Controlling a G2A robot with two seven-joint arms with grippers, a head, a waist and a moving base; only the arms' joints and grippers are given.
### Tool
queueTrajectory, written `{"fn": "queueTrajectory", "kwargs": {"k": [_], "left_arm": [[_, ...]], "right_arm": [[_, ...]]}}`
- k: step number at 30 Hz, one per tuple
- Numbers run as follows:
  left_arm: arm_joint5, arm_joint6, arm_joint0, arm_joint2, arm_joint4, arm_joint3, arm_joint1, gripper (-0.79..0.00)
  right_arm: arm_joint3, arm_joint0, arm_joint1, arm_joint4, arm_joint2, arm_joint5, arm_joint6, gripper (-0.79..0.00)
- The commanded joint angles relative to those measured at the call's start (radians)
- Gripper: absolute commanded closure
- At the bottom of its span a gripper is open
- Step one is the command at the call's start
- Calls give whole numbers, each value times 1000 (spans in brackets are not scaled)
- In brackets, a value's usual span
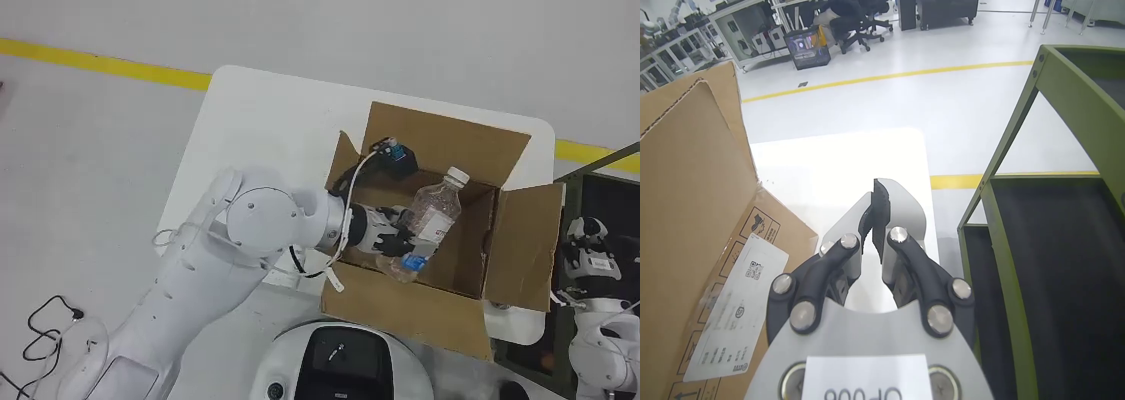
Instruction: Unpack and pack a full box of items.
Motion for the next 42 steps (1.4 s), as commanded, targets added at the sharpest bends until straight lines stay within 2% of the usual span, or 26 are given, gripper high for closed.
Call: {"fn": "queueTrajectory", "kwargs": {"k": [1, 3, 7, 15, 18, 21, 36, 38, 42], "left_arm": [[27, -2, -18, 33, -22, 35, -8, 0], [40, 13, -42, 57, -56, 79, -18, 0], [60, 24, -99, 131, 20, 177, -34, 0], [134, 79, -127, 192, 13, 274, -62, 0], [196, 75, -134, 205, 18, 300, -68, 0], [240, 67, -153, 225, 70, 305, -72, 0], [240, 67, -153, 225, 70, 305, -72, 0], [235, 83, -139, 225, 76, 310, -70, 0], [284, 94, -117, 222, 87, 320, -70, 0]], "right_arm": [[-2, 1, 0, -10, 3, 10, 1, 0], [-5, 3, 0, -11, 5, 16, 1, 0], [-15, 0, -2, -5, 11, 24, 0, 0], [-16, -4, -5, -5, 16, 35, -6, 0], [-17, -4, -6, -4, 18, 37, -6, 0], [-20, -4, -6, -2, 19, 38, -5, 0], [-35, 5, -8, 11, 38, 26, 12, 0], [-38, 5, -8, 12, 39, 23, 15, 0], [-40, 6, -8, 10, 39, 15, 19, 0]]}}
